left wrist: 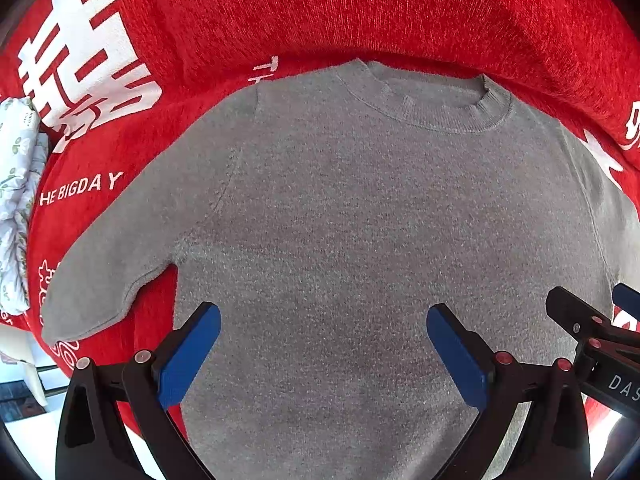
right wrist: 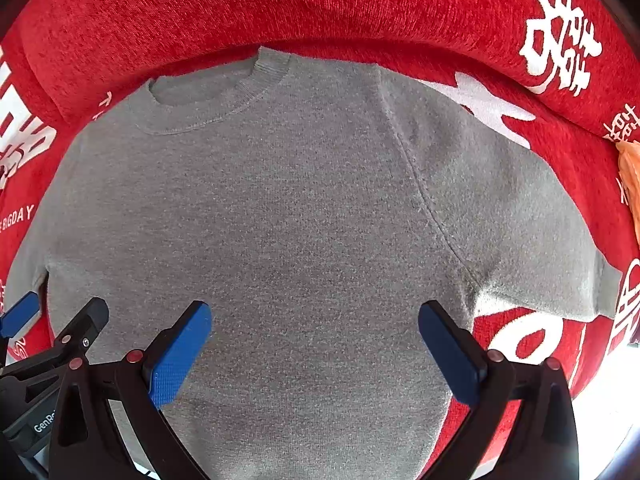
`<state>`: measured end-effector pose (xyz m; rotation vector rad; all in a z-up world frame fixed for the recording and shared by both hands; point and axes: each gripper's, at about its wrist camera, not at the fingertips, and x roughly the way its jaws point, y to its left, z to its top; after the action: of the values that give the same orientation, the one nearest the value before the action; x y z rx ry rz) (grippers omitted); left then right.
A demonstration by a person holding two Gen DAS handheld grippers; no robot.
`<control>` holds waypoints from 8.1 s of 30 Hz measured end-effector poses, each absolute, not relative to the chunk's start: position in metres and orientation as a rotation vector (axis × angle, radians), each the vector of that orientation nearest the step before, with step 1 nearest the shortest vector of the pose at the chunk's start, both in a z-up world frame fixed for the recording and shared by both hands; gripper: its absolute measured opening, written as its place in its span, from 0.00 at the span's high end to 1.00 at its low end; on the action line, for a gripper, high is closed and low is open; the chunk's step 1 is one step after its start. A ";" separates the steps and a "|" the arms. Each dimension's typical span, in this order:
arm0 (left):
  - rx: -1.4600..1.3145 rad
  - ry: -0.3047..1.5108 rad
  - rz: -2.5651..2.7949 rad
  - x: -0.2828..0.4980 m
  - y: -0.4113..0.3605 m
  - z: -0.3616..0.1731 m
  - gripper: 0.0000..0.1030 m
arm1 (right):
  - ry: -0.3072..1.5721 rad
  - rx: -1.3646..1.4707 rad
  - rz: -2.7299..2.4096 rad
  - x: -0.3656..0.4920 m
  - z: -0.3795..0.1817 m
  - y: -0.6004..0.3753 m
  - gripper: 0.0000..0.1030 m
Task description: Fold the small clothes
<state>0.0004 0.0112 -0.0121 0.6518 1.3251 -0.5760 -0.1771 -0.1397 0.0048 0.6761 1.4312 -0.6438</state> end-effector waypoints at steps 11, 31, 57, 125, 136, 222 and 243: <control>0.641 1.321 -0.574 0.000 0.014 -0.009 0.00 | 1.433 0.674 -0.643 -0.175 0.006 -0.138 0.00; 0.625 1.329 -0.571 0.006 0.026 -0.007 0.00 | 1.433 0.671 -0.647 -0.177 0.006 -0.138 0.00; 0.576 1.351 -0.558 0.024 0.051 -0.011 0.00 | 1.433 0.641 -0.659 -0.159 0.000 -0.127 0.00; -0.593 1.153 -0.165 0.193 0.402 -0.045 0.00 | 1.480 0.404 -0.292 -0.049 0.004 0.037 0.00; -0.518 1.158 -0.177 0.210 0.415 -0.043 0.96 | 1.465 0.411 -0.270 -0.044 0.002 0.044 0.00; 0.385 1.097 -0.890 0.052 0.042 0.042 0.14 | 1.179 0.776 -0.592 -0.141 0.021 -0.151 0.00; 0.406 1.258 -0.606 0.138 0.098 -0.005 0.14 | 1.053 0.824 -0.571 -0.132 0.002 -0.175 0.87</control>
<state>0.1382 0.0976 -0.0053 0.4062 1.2578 -0.6059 -0.1317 -0.1748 0.0023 0.8240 1.0531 -0.5708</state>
